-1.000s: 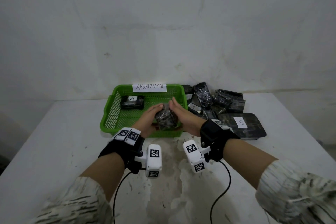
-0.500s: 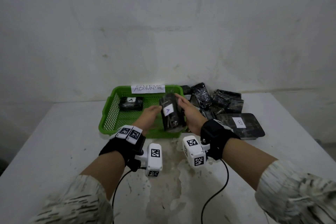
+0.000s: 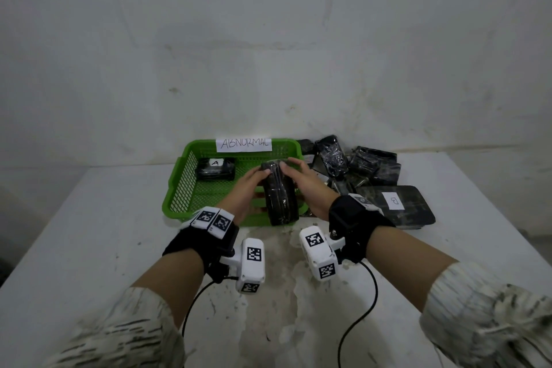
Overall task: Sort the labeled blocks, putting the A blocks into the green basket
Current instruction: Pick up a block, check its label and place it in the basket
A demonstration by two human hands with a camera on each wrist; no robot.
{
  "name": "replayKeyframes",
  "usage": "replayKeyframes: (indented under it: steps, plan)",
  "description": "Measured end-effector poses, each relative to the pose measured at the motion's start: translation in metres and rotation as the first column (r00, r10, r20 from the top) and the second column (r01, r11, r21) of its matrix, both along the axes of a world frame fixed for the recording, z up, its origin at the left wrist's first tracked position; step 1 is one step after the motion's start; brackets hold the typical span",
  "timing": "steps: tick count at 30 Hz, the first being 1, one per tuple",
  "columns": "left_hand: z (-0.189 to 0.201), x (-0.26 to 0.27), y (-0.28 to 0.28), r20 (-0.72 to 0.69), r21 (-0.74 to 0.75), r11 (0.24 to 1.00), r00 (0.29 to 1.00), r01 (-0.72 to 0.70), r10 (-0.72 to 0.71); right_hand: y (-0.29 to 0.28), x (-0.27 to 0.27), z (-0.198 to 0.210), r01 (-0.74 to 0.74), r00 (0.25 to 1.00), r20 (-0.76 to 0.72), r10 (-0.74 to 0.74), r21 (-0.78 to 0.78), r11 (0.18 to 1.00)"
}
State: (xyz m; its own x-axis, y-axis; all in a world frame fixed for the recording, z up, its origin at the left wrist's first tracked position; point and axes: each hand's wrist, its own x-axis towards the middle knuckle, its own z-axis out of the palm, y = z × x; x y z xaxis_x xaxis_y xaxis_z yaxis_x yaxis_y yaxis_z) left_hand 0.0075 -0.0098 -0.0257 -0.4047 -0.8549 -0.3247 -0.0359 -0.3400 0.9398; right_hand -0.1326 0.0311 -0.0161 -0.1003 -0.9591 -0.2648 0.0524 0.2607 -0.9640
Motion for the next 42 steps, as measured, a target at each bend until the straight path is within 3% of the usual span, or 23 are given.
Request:
replayKeyframes:
  steps: [8,12,16,21,26,34,42]
  plan:
    - [-0.002,0.003,0.006,0.036,-0.038,0.999,0.999,0.035,-0.034,0.0,-0.001,-0.002,-0.07,0.997,-0.022,0.072,0.057,0.996]
    - [0.0,0.002,0.006,0.065,-0.054,0.999,0.998,0.009,-0.006,-0.001,0.004,-0.001,-0.118,0.987,-0.11,0.119,0.019,0.993]
    - [0.001,0.0,0.005,0.044,-0.032,0.999,0.998,-0.039,0.04,-0.006,0.007,-0.007,-0.024,0.974,-0.223,0.033,0.041,0.999]
    - [0.005,0.0,0.007,0.047,-0.05,0.998,0.998,-0.027,0.029,0.001,0.012,-0.001,-0.118,0.991,-0.055,0.121,0.054,0.992]
    - [0.006,0.003,0.011,0.036,-0.058,0.997,0.998,0.046,-0.044,-0.002,0.009,-0.006,-0.028,0.998,-0.048,0.029,0.022,0.999]
    - [0.01,0.003,0.01,0.051,-0.077,0.997,0.999,0.009,-0.005,-0.003,0.006,-0.006,-0.055,0.996,0.073,0.05,0.062,0.997]
    - [0.011,-0.003,0.014,0.03,-0.126,0.992,0.999,0.024,-0.021,-0.004,0.003,-0.015,0.023,0.98,0.194,-0.032,0.053,0.998]
